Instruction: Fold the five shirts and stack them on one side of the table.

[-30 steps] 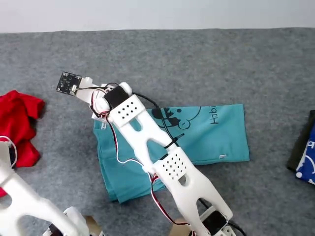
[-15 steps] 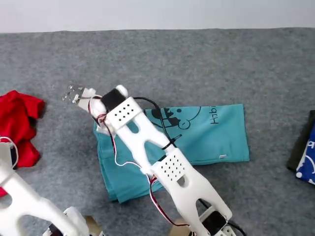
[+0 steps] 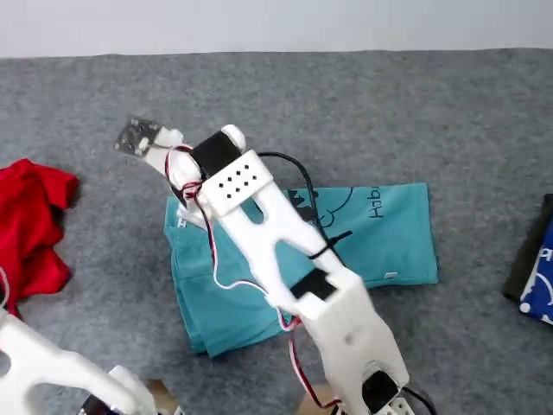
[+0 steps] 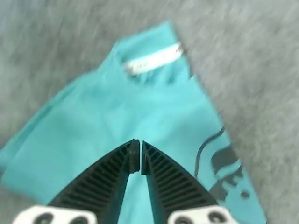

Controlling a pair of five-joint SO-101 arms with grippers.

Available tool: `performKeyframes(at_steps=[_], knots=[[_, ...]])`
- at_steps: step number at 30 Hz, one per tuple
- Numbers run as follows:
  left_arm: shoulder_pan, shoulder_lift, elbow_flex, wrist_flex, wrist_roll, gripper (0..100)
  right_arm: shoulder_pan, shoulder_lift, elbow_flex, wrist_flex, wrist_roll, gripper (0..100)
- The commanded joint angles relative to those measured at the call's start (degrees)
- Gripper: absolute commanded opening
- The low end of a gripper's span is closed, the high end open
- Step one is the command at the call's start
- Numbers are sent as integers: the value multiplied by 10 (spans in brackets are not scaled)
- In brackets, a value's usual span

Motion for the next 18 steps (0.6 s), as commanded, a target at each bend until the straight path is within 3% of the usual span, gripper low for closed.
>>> performKeyframes(at_steps=[1,10,18], knots=[[-4,-14,-18,11,-2,4,9,-116,120,24,27,9],[-4,-14,-17,11,-2,4,9,-269,345,-15,101,9],[-4,-14,-17,11,-2,4,6,-493,722,-216,150,9]])
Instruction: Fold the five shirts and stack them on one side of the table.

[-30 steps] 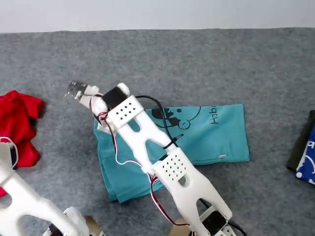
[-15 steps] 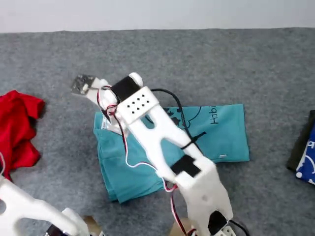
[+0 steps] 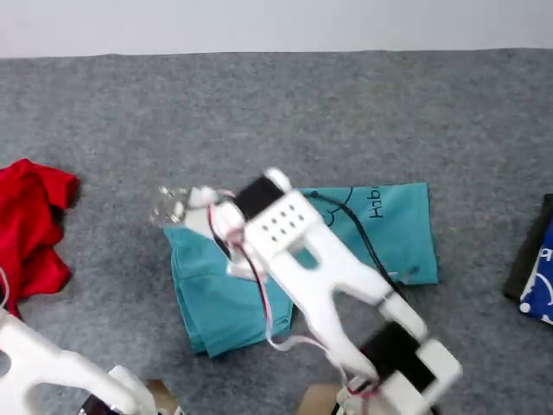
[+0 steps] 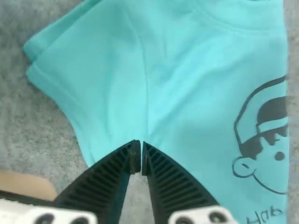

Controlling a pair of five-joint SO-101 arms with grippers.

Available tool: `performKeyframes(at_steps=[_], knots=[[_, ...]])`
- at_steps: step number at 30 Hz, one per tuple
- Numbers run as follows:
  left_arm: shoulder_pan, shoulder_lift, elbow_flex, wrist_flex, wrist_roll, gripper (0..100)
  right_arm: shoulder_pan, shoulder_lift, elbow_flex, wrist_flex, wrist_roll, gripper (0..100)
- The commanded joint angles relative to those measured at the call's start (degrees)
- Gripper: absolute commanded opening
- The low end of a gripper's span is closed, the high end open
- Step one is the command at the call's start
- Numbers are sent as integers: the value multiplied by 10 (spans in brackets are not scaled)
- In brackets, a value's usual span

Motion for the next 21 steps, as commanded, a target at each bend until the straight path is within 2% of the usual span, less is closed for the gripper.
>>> performKeyframes(at_steps=[1,4,8,16,21], knots=[[-3,-14,-17,11,-2,4,3,-126,169,-90,18,10],[-2,-14,-17,11,-2,4,2,-184,247,-125,17,17],[0,-14,-17,11,-2,4,-8,-209,287,-126,14,85],[1,-14,-17,3,-1,4,-108,-211,328,-136,15,239],[-2,-14,-17,3,-1,4,-145,-215,335,-136,12,262]])
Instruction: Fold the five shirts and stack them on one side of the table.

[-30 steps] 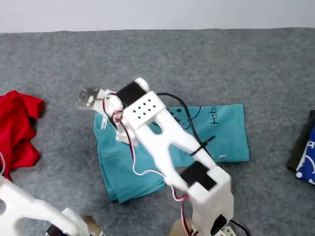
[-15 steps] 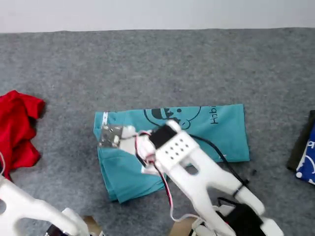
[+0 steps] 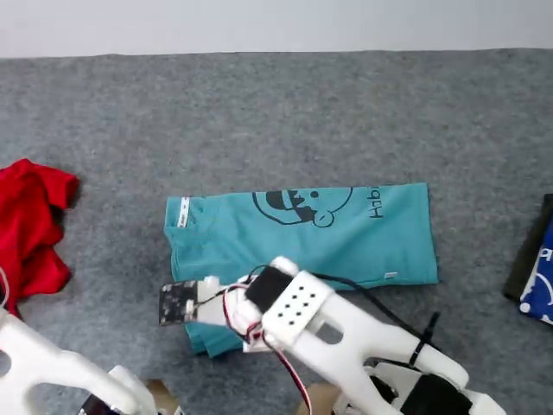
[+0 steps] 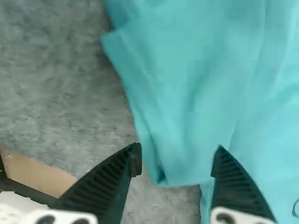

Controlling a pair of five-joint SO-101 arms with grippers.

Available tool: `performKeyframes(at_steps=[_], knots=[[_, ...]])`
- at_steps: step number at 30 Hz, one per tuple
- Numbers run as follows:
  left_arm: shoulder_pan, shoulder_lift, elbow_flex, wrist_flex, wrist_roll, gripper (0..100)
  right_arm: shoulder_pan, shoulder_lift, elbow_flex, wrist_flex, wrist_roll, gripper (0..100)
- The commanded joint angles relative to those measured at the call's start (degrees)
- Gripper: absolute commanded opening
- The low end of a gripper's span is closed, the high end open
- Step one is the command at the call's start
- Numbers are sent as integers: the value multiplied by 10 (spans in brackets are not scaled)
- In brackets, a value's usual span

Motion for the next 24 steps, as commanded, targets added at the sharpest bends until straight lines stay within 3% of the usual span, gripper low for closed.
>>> performKeyframes(at_steps=[1,8,24], knots=[[-3,-14,-17,3,-1,4,-16,-23,-3,-6,2,262],[-3,-14,-17,3,-1,4,-34,-23,41,-77,-4,262],[-3,-14,-17,3,-1,4,-62,-17,114,-104,52,262]])
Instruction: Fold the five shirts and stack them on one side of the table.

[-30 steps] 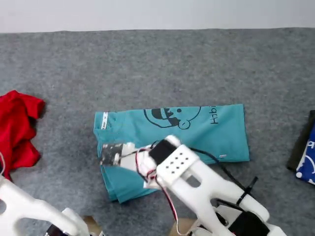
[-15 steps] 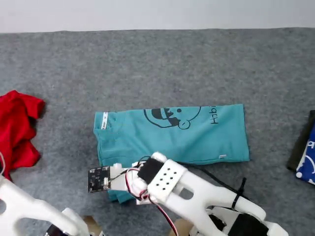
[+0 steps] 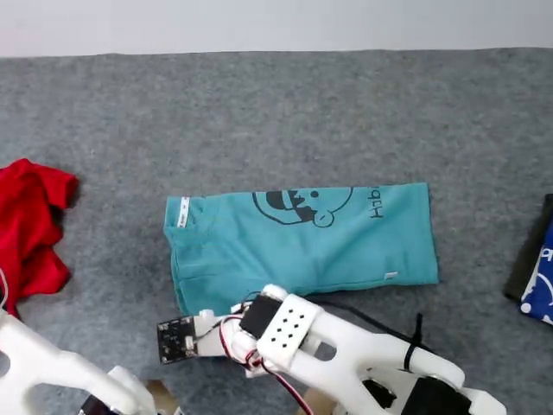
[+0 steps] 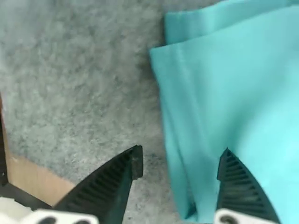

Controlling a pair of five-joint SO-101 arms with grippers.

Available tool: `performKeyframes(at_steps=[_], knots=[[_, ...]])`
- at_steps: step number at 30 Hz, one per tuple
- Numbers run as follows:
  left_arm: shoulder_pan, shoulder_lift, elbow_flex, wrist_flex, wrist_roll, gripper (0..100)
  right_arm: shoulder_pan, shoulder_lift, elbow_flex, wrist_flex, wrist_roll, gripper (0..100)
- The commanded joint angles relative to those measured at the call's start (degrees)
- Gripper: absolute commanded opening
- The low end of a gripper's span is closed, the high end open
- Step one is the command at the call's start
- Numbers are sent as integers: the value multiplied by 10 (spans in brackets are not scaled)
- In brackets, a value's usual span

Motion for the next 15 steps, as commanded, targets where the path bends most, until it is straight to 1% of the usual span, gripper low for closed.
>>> performKeyframes(at_steps=[1,5,9,15], knots=[[-3,-14,-17,3,-1,4,-4,-17,26,-39,33,261],[-3,-14,-17,4,-1,4,0,-17,65,-113,39,260],[-3,-14,-17,4,-1,4,0,-16,71,-165,39,259],[-3,-14,-17,4,-1,4,18,27,69,-199,40,258]])
